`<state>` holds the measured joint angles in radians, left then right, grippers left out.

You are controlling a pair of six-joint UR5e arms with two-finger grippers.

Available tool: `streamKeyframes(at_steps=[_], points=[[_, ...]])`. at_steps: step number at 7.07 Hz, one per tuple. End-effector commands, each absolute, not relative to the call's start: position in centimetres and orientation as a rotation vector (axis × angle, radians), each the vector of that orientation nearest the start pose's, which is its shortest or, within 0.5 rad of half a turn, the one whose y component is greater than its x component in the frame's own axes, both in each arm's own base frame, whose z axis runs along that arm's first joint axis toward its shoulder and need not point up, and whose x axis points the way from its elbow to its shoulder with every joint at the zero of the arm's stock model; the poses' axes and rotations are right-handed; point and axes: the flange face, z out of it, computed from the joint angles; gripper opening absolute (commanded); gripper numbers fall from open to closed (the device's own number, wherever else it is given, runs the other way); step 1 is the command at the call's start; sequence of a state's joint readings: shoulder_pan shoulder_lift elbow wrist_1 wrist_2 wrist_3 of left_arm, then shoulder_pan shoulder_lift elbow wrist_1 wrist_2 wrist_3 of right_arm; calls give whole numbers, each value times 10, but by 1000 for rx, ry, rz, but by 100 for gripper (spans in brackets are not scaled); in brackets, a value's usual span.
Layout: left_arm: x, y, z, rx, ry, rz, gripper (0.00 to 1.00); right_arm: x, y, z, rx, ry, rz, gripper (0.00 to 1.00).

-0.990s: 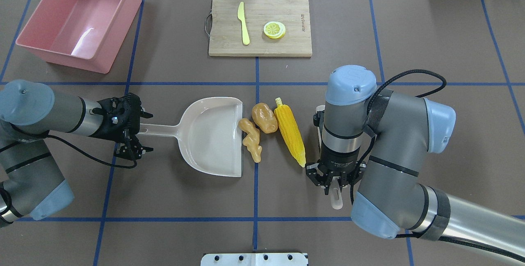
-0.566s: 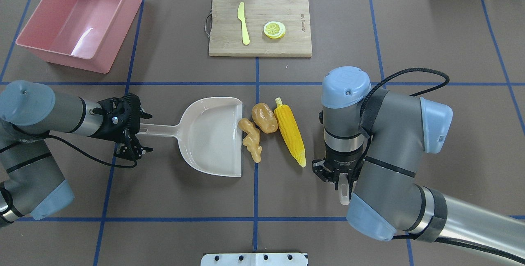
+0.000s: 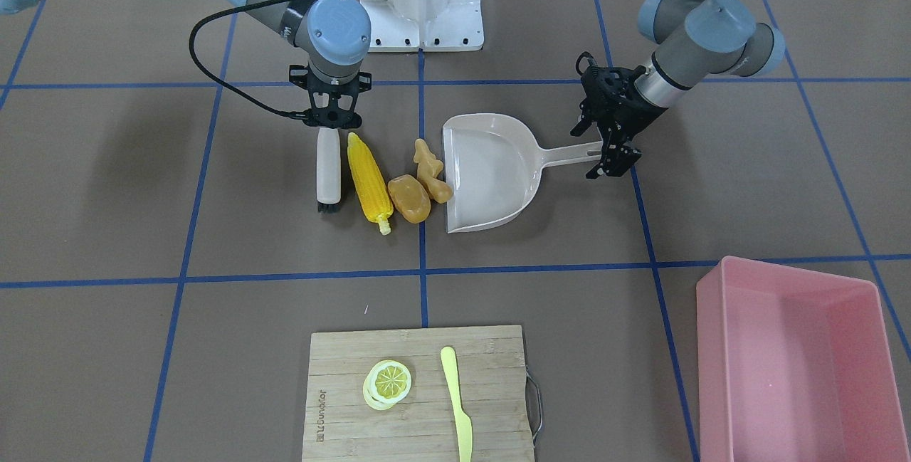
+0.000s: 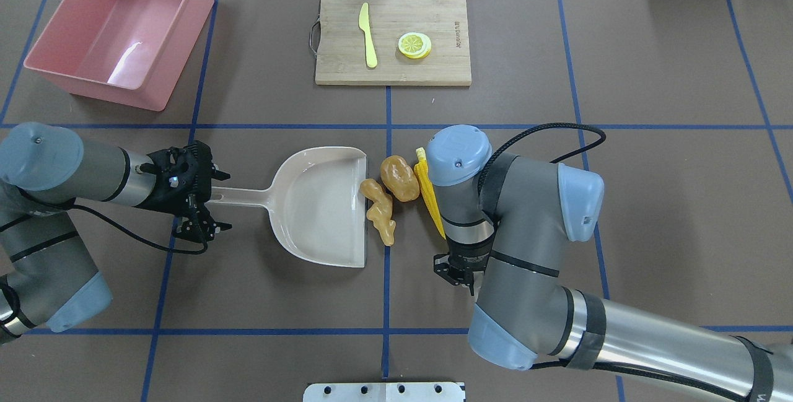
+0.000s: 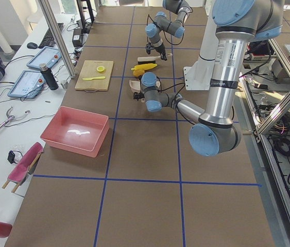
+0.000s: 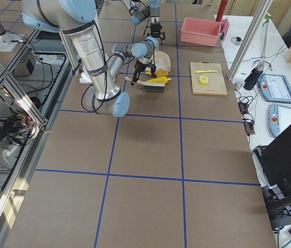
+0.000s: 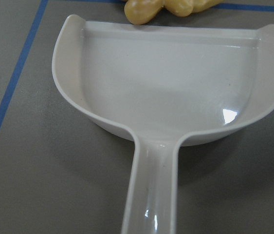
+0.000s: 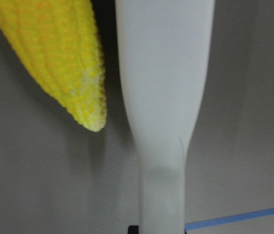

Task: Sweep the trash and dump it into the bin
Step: 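Sweep the corn, potato and ginger into the dustpan with the brush in the right gripper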

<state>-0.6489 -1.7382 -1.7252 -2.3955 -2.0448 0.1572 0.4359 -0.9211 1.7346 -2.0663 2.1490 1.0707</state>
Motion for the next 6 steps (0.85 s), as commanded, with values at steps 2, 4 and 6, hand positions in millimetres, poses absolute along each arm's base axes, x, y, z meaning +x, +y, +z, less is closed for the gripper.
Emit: streamKeyframes(at_steps=[2,4,6], points=[[398,-412,405,941,874,1197,97,-586,-357,226,-310,-690,-121,0],[399,-412,407,942,877,1197,97,-611,-360,213,-284,-755,-120,0],[399,-411,408,941,878,1194,97,-622,-353,191,-273,-838,-96,0]])
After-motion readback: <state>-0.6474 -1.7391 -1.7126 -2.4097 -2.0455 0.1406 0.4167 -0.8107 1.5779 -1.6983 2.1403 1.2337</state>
